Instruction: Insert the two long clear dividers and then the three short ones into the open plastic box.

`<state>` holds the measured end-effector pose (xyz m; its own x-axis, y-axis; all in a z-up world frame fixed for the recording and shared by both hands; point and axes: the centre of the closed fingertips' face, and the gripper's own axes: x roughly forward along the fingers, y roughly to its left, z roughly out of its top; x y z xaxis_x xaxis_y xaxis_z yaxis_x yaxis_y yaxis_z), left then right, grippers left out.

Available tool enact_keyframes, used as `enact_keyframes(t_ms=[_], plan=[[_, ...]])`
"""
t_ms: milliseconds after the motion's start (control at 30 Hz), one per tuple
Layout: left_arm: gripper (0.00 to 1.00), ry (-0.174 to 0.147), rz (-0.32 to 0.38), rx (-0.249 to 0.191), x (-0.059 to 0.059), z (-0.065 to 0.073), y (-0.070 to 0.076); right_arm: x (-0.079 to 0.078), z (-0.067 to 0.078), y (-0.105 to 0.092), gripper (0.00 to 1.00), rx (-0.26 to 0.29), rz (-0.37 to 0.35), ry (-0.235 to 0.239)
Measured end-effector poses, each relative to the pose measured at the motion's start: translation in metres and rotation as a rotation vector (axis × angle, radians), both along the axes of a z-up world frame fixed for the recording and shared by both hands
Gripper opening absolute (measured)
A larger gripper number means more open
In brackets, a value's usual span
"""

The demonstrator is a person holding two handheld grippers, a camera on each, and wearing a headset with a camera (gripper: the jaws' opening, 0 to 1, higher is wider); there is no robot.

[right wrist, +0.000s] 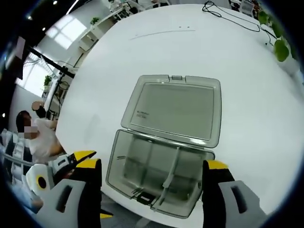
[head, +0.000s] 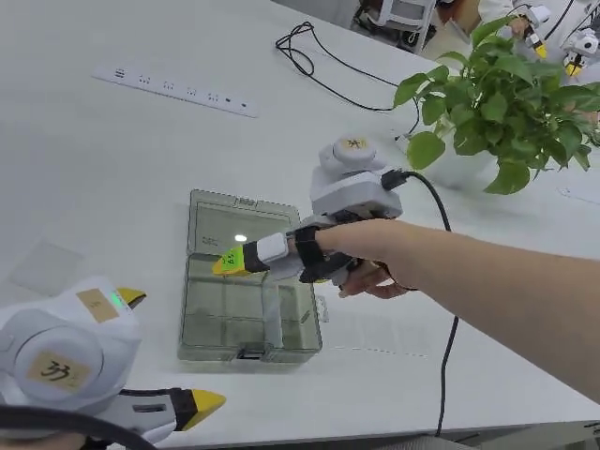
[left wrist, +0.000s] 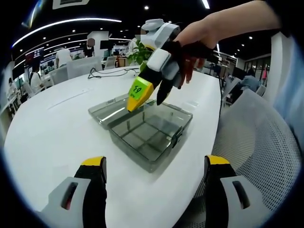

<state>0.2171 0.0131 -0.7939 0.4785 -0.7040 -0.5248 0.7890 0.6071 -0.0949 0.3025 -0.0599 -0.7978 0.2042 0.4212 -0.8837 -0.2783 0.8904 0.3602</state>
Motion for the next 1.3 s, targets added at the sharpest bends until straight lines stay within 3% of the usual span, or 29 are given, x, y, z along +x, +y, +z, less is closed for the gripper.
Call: enact_keyframes(t_ms=[400,500,533,600,633,700,833,867,900,1033,1067,1133,1167,1200,1267,1300], plan=[[0.86,-0.002,0.002,0.009,-0.001,0.002,0.002,0.002,0.013,0.002,0.97,0.066,0.006,-0.071],[0.86,-0.001,0.004,0.013,-0.002,0.002,0.003,0.004,0.022,0.002,0.99,0.097,0.013,-0.112],[0.86,0.001,0.006,0.013,-0.002,0.002,0.003,0.009,0.025,0.005,1.0,0.12,0.029,-0.16],[0.86,0.001,0.007,0.017,-0.002,0.002,0.003,0.003,0.026,-0.003,1.0,0.089,0.037,-0.15],[0.86,0.001,0.007,0.02,-0.002,0.002,0.003,0.007,0.028,-0.002,1.0,0.1,0.073,-0.198],[0.86,0.001,0.007,0.023,-0.002,0.002,0.003,0.001,0.027,-0.007,1.0,0.082,0.08,-0.186],[0.85,-0.003,0.007,0.033,-0.002,0.004,0.002,-0.002,0.029,-0.014,1.0,0.094,0.124,-0.247],[0.85,-0.003,0.008,0.035,-0.002,0.005,0.002,-0.004,0.028,-0.016,1.0,0.091,0.125,-0.24],[0.85,-0.004,0.01,0.036,-0.001,0.005,0.002,-0.003,0.03,-0.017,1.0,0.101,0.138,-0.272],[0.85,-0.006,0.02,0.043,0.001,0.008,0.001,-0.012,0.029,-0.026,1.0,0.115,0.159,-0.297],[0.85,-0.006,0.021,0.045,0.001,0.009,0.001,-0.01,0.032,-0.025,1.0,0.13,0.174,-0.337],[0.85,-0.004,0.03,0.047,0.003,0.009,0.002,-0.013,0.03,-0.033,1.0,0.116,0.18,-0.348],[0.85,0.001,0.036,0.047,0.004,0.009,0.002,-0.008,0.035,-0.033,1.0,0.129,0.189,-0.422],[0.84,0.002,0.041,0.048,0.004,0.009,0.003,-0.012,0.034,-0.037,1.0,0.125,0.186,-0.408],[0.84,0.004,0.051,0.048,0.005,0.01,0.004,-0.008,0.04,-0.039,1.0,0.158,0.182,-0.486],[0.84,0.004,0.057,0.05,0.006,0.01,0.004,-0.013,0.037,-0.045,1.0,0.147,0.186,-0.463]])
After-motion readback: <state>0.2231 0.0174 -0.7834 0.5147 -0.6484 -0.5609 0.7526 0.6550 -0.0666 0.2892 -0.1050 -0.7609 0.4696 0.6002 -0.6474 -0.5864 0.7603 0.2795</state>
